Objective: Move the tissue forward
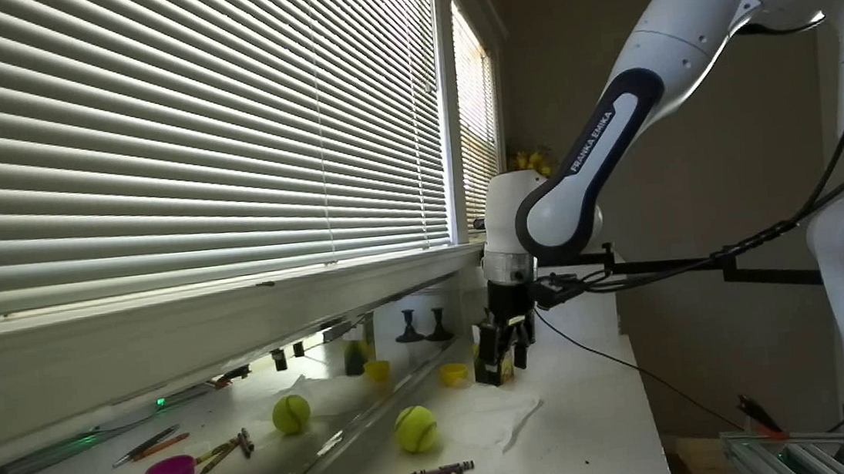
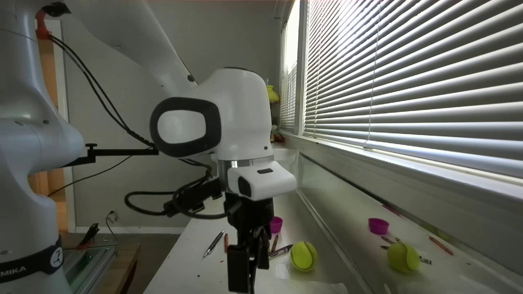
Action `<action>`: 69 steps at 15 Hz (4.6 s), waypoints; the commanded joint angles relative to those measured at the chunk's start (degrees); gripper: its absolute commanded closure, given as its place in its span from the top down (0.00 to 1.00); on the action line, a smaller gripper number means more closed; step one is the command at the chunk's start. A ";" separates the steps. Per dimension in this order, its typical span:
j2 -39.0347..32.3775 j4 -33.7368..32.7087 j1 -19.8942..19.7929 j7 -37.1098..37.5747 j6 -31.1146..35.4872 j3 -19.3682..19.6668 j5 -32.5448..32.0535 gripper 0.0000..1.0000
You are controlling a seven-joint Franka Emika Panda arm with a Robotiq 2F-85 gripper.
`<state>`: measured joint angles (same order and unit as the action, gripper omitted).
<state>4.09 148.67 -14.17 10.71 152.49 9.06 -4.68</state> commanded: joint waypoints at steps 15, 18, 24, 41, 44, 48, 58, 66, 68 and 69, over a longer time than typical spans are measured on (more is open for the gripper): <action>-17.50 -13.01 1.23 -20.24 -0.34 1.39 12.83 1.00; -19.26 -13.69 2.34 -17.33 1.45 2.16 7.74 1.00; -19.81 -14.24 2.99 -16.77 1.33 1.69 4.42 0.45; -12.34 -12.45 7.40 -7.52 -3.56 4.25 -10.64 0.48; -10.66 -12.35 6.82 -10.08 -2.60 3.56 -10.44 0.70; -9.22 -12.37 6.02 -13.78 -3.41 2.58 -7.76 0.97; -9.02 -10.65 4.01 -33.00 -4.34 -1.20 7.66 1.00; -11.25 -11.88 1.93 -52.85 -3.82 -0.51 4.18 1.00; -13.11 -11.98 1.58 -52.24 0.10 -0.32 5.30 1.00; -13.87 -12.18 1.26 -52.83 0.94 -0.49 5.80 1.00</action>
<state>-7.36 136.99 -11.86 -40.43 149.85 8.87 0.80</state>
